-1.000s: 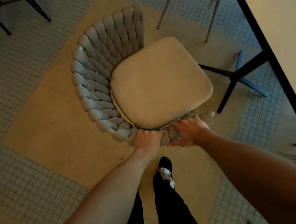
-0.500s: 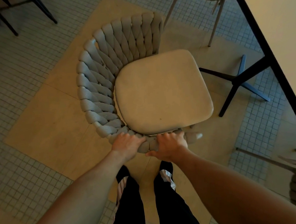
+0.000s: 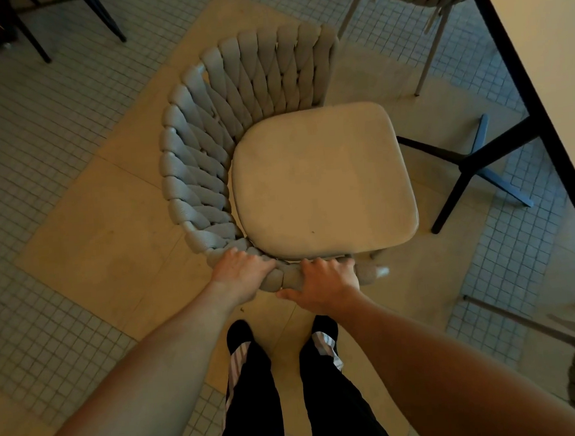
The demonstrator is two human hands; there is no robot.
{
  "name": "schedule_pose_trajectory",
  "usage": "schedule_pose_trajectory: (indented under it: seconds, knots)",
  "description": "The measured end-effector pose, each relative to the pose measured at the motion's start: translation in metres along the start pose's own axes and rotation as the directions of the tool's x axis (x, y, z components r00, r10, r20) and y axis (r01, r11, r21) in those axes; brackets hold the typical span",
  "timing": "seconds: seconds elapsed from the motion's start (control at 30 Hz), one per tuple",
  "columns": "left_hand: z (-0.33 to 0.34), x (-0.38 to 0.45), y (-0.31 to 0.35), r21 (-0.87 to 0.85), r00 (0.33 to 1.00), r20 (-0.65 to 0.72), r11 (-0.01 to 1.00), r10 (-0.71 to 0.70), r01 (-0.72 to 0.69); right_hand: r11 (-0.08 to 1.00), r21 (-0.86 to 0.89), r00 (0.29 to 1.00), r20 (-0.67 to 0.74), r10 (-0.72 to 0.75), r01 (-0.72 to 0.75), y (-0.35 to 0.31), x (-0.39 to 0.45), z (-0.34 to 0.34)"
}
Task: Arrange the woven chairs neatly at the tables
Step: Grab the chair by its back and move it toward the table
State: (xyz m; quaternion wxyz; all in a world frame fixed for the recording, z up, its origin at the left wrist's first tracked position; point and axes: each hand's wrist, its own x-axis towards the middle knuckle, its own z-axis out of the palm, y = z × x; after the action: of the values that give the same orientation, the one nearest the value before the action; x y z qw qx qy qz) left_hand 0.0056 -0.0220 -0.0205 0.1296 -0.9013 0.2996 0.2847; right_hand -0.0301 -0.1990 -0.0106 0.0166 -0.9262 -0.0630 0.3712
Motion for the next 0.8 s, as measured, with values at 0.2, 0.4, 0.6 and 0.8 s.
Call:
schedule_pose_trajectory:
  seconds: [0.2, 0.4, 0.6, 0.8]
  knots:
    - [-0.019, 0.001, 0.002, -0.12, 0.977, 0.215, 0.993, 0.003, 0.023, 0.995, 0.094, 0.999, 0.03, -0.026, 0.023, 0.015, -0.002, -0.01]
    - [-0.058, -0.011, -0.005, -0.385, 0.983, 0.176, 0.916, -0.046, 0.112, 0.991, 0.136, 0.999, 0.043, 0.008, -0.013, 0.03, -0.016, -0.037]
    - [-0.089, -0.027, -0.018, -0.397, 0.98, 0.079, 0.896, -0.184, 0.2, 0.986, 0.168, 1.0, 0.014, 0.002, -0.004, 0.026, -0.027, -0.069]
    - [-0.101, -0.032, -0.041, -0.353, 0.977, 0.041, 0.912, -0.207, 0.208, 0.988, 0.157, 0.998, -0.068, 0.016, -0.005, 0.015, -0.023, -0.087]
